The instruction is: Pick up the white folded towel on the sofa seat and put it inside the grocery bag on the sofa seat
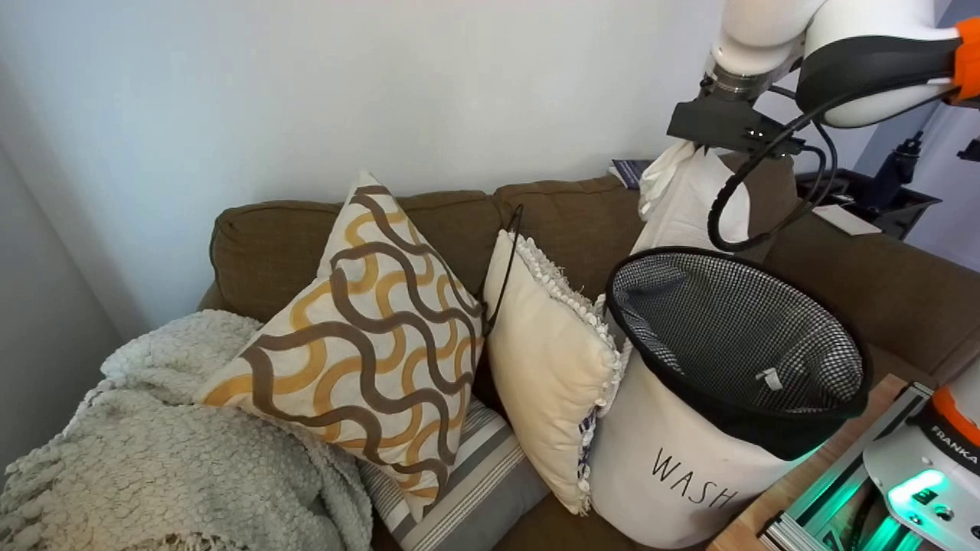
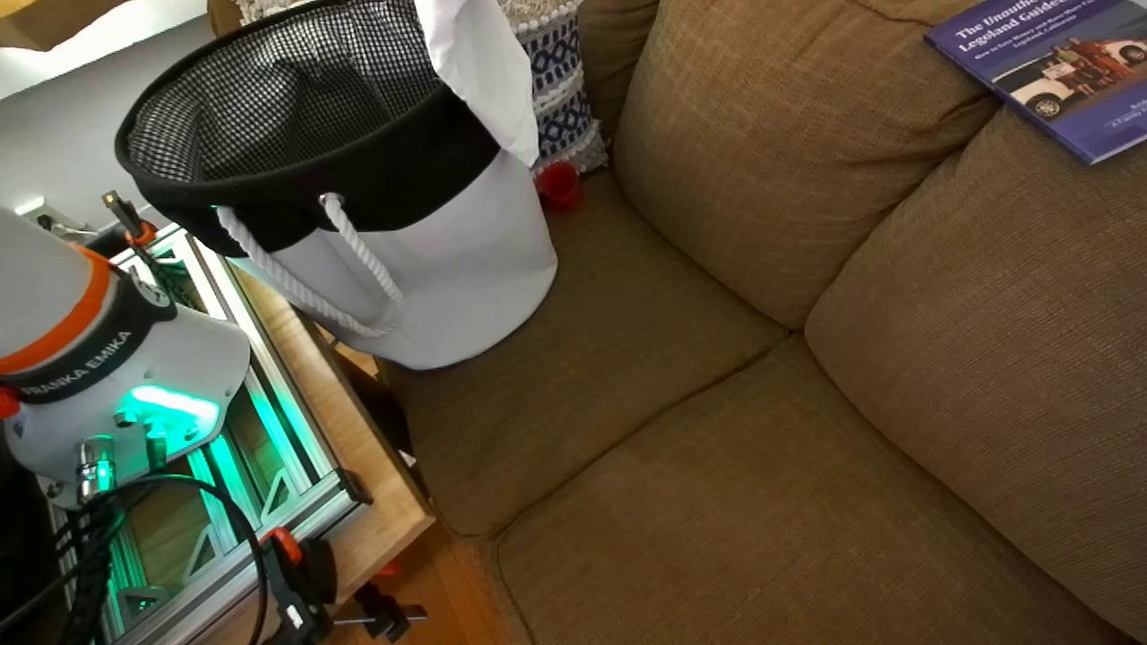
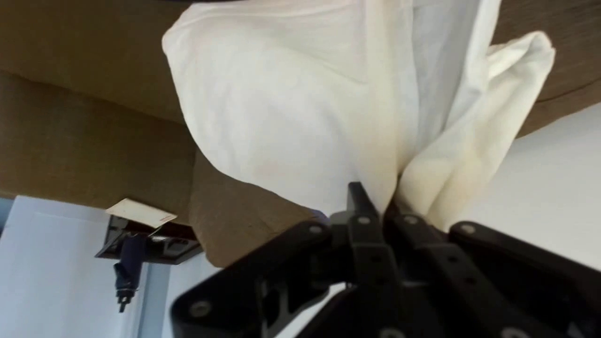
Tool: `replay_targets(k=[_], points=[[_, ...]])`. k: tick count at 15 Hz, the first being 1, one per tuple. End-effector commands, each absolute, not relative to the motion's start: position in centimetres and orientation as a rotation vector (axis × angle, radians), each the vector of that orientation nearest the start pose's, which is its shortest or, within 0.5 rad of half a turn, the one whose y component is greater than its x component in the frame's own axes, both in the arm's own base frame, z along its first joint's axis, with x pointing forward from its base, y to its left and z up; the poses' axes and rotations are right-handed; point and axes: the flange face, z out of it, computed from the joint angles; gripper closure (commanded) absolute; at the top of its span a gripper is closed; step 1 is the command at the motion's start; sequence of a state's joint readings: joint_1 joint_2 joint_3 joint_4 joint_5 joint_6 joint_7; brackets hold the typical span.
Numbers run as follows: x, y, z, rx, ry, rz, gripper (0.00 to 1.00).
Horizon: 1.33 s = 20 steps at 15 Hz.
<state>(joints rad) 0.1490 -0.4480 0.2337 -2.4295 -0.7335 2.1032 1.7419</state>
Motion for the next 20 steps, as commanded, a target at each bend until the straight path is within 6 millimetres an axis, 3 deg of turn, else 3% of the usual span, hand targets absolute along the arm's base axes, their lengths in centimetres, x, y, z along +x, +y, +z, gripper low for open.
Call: replay_targets(k=[1, 5, 8, 12, 14, 15, 17, 20], points=[[39.3, 18.2, 51.1, -2.704, 1.369, -1.144, 0.99], [36.7, 24.0, 49.9, -2.615, 1.105, -1.044, 0.99], [33.9, 25.7, 46.0, -2.618, 1.021, -0.846, 0.99], [28.4, 22.8, 40.6, -2.637, 1.353, -0.64, 0.99], [25.4, 20.8, 38.9, -2.649, 1.52, -0.577, 0.99], [25.9, 22.8, 40.7, -2.67, 1.599, -0.536, 0.99], [24.3, 21.7, 40.1, -2.687, 1.757, -0.441, 0.99], [25.2, 20.5, 39.1, -2.685, 1.906, -0.213, 0.99]])
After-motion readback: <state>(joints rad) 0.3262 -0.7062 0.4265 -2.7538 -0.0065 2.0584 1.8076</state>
